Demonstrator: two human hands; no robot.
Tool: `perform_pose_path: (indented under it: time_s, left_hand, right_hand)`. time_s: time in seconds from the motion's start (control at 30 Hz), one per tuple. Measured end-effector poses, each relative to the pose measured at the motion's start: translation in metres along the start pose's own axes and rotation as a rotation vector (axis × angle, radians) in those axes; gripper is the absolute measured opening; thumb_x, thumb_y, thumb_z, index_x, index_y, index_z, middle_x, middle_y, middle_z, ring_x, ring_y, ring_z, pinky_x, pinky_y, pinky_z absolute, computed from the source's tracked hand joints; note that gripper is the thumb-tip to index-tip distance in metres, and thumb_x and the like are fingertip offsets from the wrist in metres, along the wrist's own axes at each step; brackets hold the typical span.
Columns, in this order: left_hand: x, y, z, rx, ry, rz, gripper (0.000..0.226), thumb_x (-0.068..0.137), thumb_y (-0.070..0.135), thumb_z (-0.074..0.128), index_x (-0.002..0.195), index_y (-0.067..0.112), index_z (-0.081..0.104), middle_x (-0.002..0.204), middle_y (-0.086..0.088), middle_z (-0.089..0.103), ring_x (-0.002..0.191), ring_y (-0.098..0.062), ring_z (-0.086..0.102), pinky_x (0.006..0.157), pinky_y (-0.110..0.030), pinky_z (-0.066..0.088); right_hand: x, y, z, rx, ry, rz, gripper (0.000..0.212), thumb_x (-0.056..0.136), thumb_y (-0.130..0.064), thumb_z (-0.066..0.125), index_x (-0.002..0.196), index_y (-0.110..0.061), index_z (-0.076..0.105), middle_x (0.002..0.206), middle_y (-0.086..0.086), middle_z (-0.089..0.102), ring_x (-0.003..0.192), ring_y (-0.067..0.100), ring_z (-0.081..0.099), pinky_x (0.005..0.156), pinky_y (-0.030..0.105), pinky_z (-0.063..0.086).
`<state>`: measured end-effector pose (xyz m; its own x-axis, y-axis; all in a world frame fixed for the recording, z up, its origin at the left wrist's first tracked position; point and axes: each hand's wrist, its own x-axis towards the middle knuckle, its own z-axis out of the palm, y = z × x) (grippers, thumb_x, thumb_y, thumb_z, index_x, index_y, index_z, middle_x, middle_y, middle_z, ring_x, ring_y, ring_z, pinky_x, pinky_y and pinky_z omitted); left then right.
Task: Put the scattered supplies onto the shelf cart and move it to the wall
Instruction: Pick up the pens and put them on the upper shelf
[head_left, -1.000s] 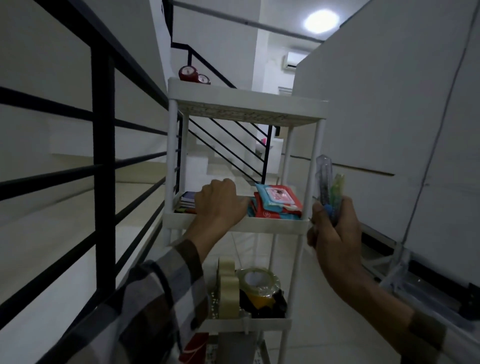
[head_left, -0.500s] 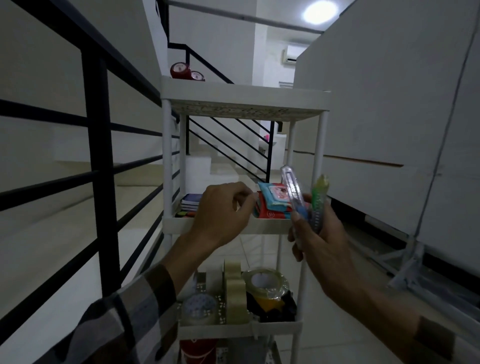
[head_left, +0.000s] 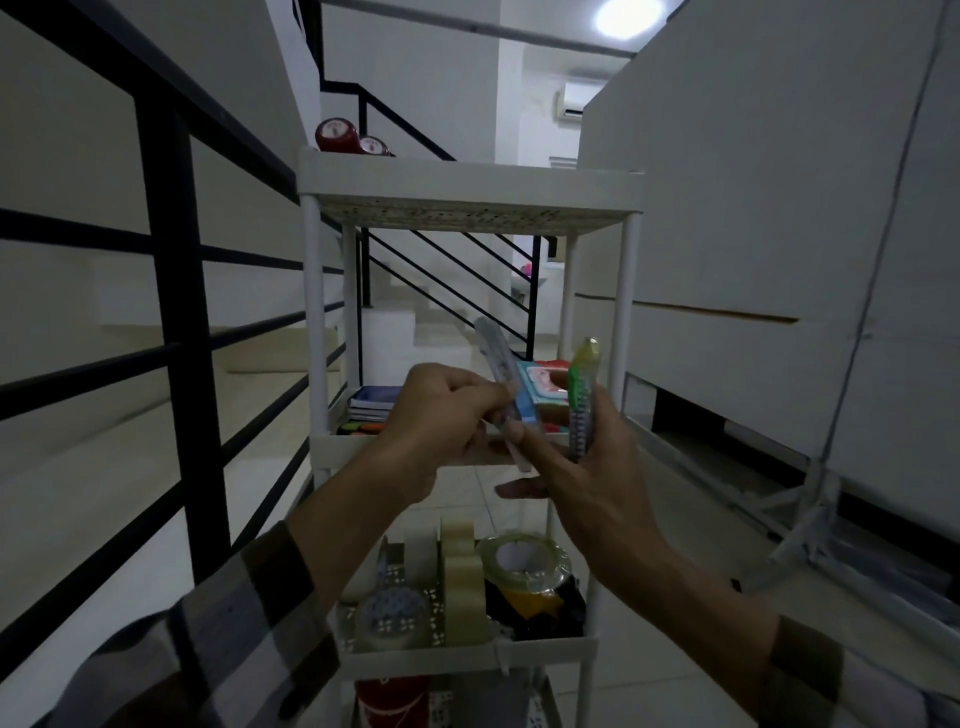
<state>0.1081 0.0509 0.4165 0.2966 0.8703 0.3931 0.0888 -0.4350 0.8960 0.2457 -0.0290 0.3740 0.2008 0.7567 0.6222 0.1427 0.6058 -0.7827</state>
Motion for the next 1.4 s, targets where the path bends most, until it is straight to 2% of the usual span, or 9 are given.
perform_pose_path:
  time_s: [0.07, 0.2, 0.37, 0.57, 0.8, 0.93, 1.17, 1.3, 1.4]
  left_hand:
    - [0.010, 0.007, -0.004, 0.163, 0.079, 0.056, 0.024, 0.099, 0.027, 0.070, 0.093, 0.004, 0.076, 0.076, 0.003, 0.069, 0.058, -0.001, 0.064, 0.050, -0.014, 0.047]
    - [0.045, 0.012, -0.017, 0.254, 0.223, 0.014, 0.035, 0.089, 0.031, 0.081, 0.080, -0.003, 0.077, 0.075, -0.012, 0.074, 0.066, -0.023, 0.070, 0.066, -0.042, 0.061]
    - [0.086, -0.004, -0.010, 0.378, 0.311, -0.115, 0.037, 0.078, 0.036, 0.085, 0.087, 0.002, 0.072, 0.088, -0.014, 0.074, 0.067, -0.023, 0.067, 0.052, -0.026, 0.045]
    - [0.079, -0.033, 0.012, 0.800, 0.257, -0.073, 0.038, 0.085, 0.036, 0.082, 0.110, 0.009, 0.071, 0.106, -0.012, 0.074, 0.097, -0.029, 0.071, 0.080, -0.041, 0.060]
    - [0.065, -0.021, 0.013, 0.920, 0.078, -0.008, 0.043, 0.091, 0.047, 0.076, 0.124, 0.020, 0.072, 0.121, -0.005, 0.072, 0.110, -0.024, 0.067, 0.077, -0.035, 0.047]
    - [0.064, -0.019, 0.009, 0.884, -0.008, -0.011, 0.049, 0.086, 0.046, 0.081, 0.124, 0.017, 0.072, 0.122, -0.006, 0.072, 0.107, -0.023, 0.068, 0.089, -0.040, 0.058]
    - [0.054, -0.011, -0.005, 0.954, -0.161, 0.040, 0.049, 0.094, 0.054, 0.069, 0.132, 0.023, 0.070, 0.128, -0.005, 0.071, 0.110, -0.022, 0.066, 0.089, -0.035, 0.055]
    - [0.043, -0.024, -0.021, 0.863, -0.050, 0.091, 0.046, 0.095, 0.054, 0.067, 0.126, 0.021, 0.074, 0.125, -0.006, 0.073, 0.108, -0.020, 0.069, 0.093, -0.042, 0.060]
    - [0.034, -0.035, -0.029, 0.808, 0.084, 0.136, 0.037, 0.092, 0.052, 0.067, 0.110, 0.022, 0.077, 0.102, -0.003, 0.075, 0.098, -0.020, 0.069, 0.082, -0.040, 0.061]
  right_hand:
    - [-0.001, 0.001, -0.003, 0.029, 0.056, 0.018, 0.059, 0.095, -0.016, 0.065, 0.147, -0.022, 0.039, 0.127, 0.005, 0.065, 0.098, 0.021, 0.076, 0.060, 0.037, 0.064]
    - [-0.004, 0.001, -0.012, 0.056, 0.140, 0.031, 0.041, 0.098, -0.023, 0.060, 0.136, -0.025, 0.044, 0.125, 0.005, 0.065, 0.094, 0.025, 0.077, 0.054, 0.038, 0.062]
    - [-0.009, 0.002, -0.020, 0.005, 0.153, 0.017, 0.039, 0.098, -0.028, 0.059, 0.134, -0.025, 0.047, 0.119, 0.003, 0.068, 0.091, 0.026, 0.077, 0.049, 0.038, 0.060]
    - [-0.012, 0.009, -0.027, -0.098, 0.180, 0.010, 0.029, 0.101, -0.036, 0.055, 0.129, -0.028, 0.054, 0.102, 0.003, 0.072, 0.070, 0.015, 0.068, 0.046, 0.019, 0.048]
    - [-0.008, 0.002, -0.018, -0.013, 0.188, 0.063, 0.036, 0.104, -0.043, 0.041, 0.112, -0.013, 0.060, 0.076, 0.002, 0.060, 0.050, 0.006, 0.046, 0.039, 0.018, 0.037]
    - [-0.009, 0.002, -0.012, -0.054, 0.176, 0.050, 0.034, 0.107, -0.038, 0.040, 0.112, -0.011, 0.060, 0.078, 0.002, 0.059, 0.049, 0.002, 0.047, 0.041, 0.015, 0.037]
    - [-0.007, 0.002, -0.017, -0.112, 0.137, 0.085, 0.045, 0.106, -0.048, 0.039, 0.124, -0.012, 0.060, 0.089, 0.004, 0.062, 0.057, 0.000, 0.053, 0.046, 0.014, 0.040]
    - [0.007, -0.007, -0.016, -0.321, 0.054, 0.053, 0.031, 0.106, -0.026, 0.049, 0.134, -0.038, 0.048, 0.116, -0.005, 0.060, 0.096, 0.006, 0.065, 0.066, 0.018, 0.055]
    - [0.030, -0.018, -0.010, -0.441, -0.032, 0.044, 0.034, 0.100, -0.024, 0.060, 0.132, -0.033, 0.052, 0.119, -0.003, 0.058, 0.098, 0.010, 0.064, 0.065, 0.017, 0.058]
